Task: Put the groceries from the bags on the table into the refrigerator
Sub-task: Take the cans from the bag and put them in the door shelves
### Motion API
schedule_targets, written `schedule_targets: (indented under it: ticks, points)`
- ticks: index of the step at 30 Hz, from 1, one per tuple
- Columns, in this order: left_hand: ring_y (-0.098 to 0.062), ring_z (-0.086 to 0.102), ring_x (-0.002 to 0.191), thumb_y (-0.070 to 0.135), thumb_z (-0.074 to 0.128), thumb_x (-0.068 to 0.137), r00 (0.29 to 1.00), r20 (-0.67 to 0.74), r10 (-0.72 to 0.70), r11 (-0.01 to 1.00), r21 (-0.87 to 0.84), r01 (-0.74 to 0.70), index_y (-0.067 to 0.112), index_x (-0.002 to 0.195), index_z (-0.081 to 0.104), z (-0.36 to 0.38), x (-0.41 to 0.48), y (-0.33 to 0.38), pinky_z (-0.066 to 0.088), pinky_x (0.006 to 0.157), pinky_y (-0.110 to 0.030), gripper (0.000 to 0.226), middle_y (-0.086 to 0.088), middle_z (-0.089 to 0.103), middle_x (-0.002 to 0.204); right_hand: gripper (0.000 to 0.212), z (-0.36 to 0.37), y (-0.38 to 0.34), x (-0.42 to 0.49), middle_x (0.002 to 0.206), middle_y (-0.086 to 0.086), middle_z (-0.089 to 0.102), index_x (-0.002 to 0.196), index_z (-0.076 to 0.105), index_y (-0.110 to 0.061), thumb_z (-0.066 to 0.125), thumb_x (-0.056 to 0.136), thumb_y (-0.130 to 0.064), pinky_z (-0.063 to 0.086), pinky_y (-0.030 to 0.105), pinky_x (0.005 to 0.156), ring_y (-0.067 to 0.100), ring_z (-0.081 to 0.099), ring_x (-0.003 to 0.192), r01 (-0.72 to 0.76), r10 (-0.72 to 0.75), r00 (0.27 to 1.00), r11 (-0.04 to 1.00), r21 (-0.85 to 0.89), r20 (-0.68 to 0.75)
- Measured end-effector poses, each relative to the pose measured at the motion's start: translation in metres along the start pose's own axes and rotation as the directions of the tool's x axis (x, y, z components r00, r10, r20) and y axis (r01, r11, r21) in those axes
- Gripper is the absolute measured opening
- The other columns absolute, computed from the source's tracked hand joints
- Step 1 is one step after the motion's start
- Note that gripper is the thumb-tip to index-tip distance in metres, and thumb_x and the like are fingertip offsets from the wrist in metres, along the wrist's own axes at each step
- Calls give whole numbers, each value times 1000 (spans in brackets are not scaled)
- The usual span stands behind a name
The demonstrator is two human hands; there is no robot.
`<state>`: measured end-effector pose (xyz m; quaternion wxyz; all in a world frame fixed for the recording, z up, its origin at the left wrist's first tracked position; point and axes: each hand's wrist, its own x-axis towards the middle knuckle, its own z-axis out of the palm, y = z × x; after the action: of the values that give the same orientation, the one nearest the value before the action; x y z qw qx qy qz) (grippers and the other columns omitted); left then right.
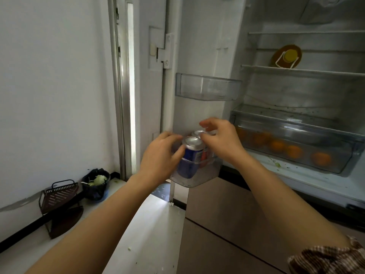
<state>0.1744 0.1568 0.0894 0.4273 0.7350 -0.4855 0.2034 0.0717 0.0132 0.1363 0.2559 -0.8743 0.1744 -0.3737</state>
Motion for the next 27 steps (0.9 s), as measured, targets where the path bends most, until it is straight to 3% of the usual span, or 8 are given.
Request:
schedule_targets:
  ticks: [4, 7, 12, 15, 19, 23, 27]
  points:
    - [-6, 54, 86, 23, 60, 90, 997, -80, -9, 1000, -15, 8, 15, 114, 66, -42, -14, -28, 45, 77, -19, 26, 2, 60, 102, 17, 26, -51, -12, 92, -10, 63, 103, 69, -15, 67, 87, -18, 51, 23, 75, 9, 61, 89, 153, -150, 986, 987, 46, -74]
    - [-4, 53, 86, 25, 59, 90, 995, -96, -6, 998, 63, 12, 19, 112, 66, -83, -32, -60, 44, 75, -17, 24, 6, 59, 103, 16, 62, -94, -22, 91, -10, 63, 103, 68, -14, 66, 88, -20, 49, 17, 69, 7, 59, 85, 234, -232, 972, 969, 84, -30]
    - [-16, 57, 103, 30, 54, 92, 970, -101, -221, 951, 198, 238, 22, 120, 61, -172, -86, -144, 48, 88, -33, 30, 0, 57, 117, 20, 162, -166, -42, 100, -5, 66, 107, 67, -15, 65, 88, -23, 50, 21, 76, 7, 57, 87, 284, -290, 953, 956, 80, 91]
    - [-21, 54, 112, 29, 52, 93, 923, -89, -374, 872, 306, 382, 19, 126, 57, -233, -132, -204, 42, 90, -33, 35, -4, 54, 124, 26, 242, -206, -59, 109, -1, 65, 111, 65, -15, 64, 86, -23, 50, 31, 87, 9, 55, 93, 263, -272, 933, 962, 69, 237]
    - [-26, 46, 121, 30, 48, 94, 838, -49, -543, 749, 423, 510, 16, 131, 49, -304, -188, -270, 40, 97, -39, 40, -10, 48, 131, 35, 339, -259, -86, 118, 5, 63, 119, 62, -12, 64, 86, -22, 41, 28, 90, 18, 56, 105, 249, -250, 880, 967, 55, 403]
    - [-27, 38, 130, 29, 45, 94, 738, -59, -673, 624, 490, 608, 13, 137, 43, -370, -244, -323, 34, 104, -38, 46, -10, 42, 140, 48, 435, -319, -113, 134, 5, 53, 132, 50, -17, 58, 89, -38, 39, 42, 103, 24, 47, 123, 302, -253, 789, 953, 5, 560]
    - [-30, 37, 131, 30, 42, 90, 652, -108, -751, 514, 523, 680, 11, 140, 38, -424, -291, -375, 35, 106, -44, 54, -13, 40, 144, 53, 515, -373, -135, 138, 5, 48, 138, 44, -19, 54, 91, -41, 33, 46, 105, 24, 40, 128, 419, -297, 683, 908, -24, 667]
